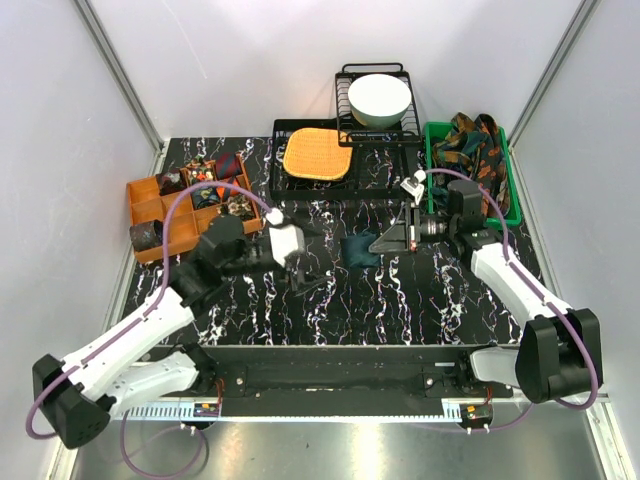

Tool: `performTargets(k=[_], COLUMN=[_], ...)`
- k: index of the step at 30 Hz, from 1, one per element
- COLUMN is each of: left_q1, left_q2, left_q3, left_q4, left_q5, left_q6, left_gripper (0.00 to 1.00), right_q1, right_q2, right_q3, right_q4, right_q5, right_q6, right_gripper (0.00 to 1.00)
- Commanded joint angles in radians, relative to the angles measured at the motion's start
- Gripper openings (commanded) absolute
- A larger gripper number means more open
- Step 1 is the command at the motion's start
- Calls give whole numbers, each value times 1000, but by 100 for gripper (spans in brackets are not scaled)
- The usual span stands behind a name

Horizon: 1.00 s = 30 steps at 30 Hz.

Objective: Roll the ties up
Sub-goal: Place the tie in the storage box.

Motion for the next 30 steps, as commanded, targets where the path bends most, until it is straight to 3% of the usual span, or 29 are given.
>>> performTargets(k=[1,6,11,30], left_q1=[-100,-113,-123,-182], left_q2=[61,125,196,323], left_q3=[21,6,50,162], left_q4=[17,100,118,45], left_q5=[-224,-220,-206,-167], left_q6=[334,386,345,328], left_gripper=[99,99,99,98], right_q1=[25,35,59,91], right_q2=[-52,-49,-44,-27], right_q3=[-77,-80,-74,-60], right_q4=[218,203,171,247], right_q5=[25,18,17,18], right_q6=[151,141,115,174], right_gripper=[0,0,0,0])
